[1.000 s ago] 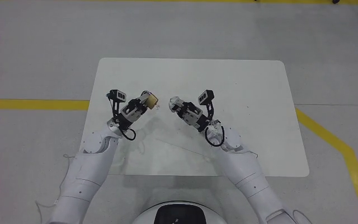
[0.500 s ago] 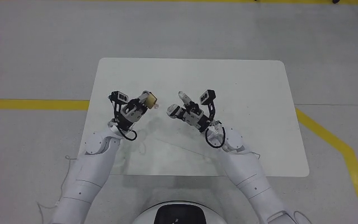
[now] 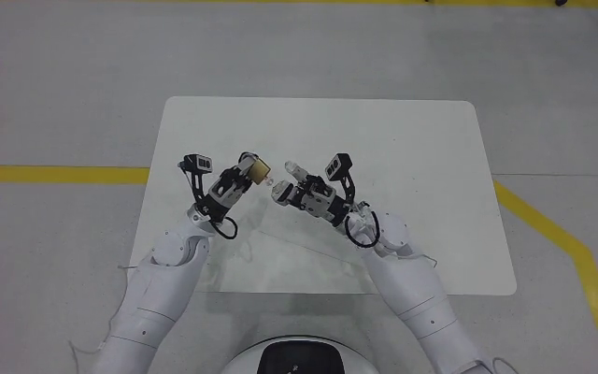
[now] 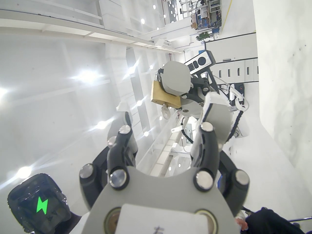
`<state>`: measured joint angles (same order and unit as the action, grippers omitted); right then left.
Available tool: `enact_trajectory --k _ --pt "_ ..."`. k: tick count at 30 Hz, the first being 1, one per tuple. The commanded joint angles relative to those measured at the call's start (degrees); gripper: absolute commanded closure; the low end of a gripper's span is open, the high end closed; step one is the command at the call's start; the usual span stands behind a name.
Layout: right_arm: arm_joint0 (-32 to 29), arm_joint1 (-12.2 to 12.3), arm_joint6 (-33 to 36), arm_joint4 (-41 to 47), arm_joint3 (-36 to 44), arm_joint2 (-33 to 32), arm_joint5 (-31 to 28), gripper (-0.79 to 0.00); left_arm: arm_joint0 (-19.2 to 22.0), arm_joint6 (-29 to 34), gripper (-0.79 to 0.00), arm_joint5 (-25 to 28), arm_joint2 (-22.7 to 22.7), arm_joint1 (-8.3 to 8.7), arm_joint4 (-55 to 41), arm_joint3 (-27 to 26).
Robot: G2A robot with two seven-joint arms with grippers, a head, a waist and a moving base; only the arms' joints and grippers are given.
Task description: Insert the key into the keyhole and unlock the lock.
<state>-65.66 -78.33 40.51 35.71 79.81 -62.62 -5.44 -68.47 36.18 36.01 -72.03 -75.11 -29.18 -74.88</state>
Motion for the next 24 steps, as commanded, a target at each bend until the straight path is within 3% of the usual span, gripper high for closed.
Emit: enact_trajectory --k 1,15,20,24 --pt "-0.07 -0.01 -0.47 -0.45 0.46 0.16 0.23 -0.225 0.03 0.00 0.000 -0.12 0.00 0.00 0.20 0.01" --pt "-0.19 -0.24 -0.34 -1.49 1.26 1.71 -0.09 -0.139 0.27 -0.01 0.000 -0.69 0.29 -0.03 1.11 0.40" --pt "0.02 -0.37 -0.63 -0.83 0.81 1.86 -0.14 -0.009 0.37 -0.01 0.000 -0.60 0.31 -0.03 1.35 0.52" --pt "0.15 -0.47 -0.15 0.94 0.31 1.70 0.19 0.000 0.40 0.01 0.000 -0.56 0.31 -0.04 1.34 0.58"
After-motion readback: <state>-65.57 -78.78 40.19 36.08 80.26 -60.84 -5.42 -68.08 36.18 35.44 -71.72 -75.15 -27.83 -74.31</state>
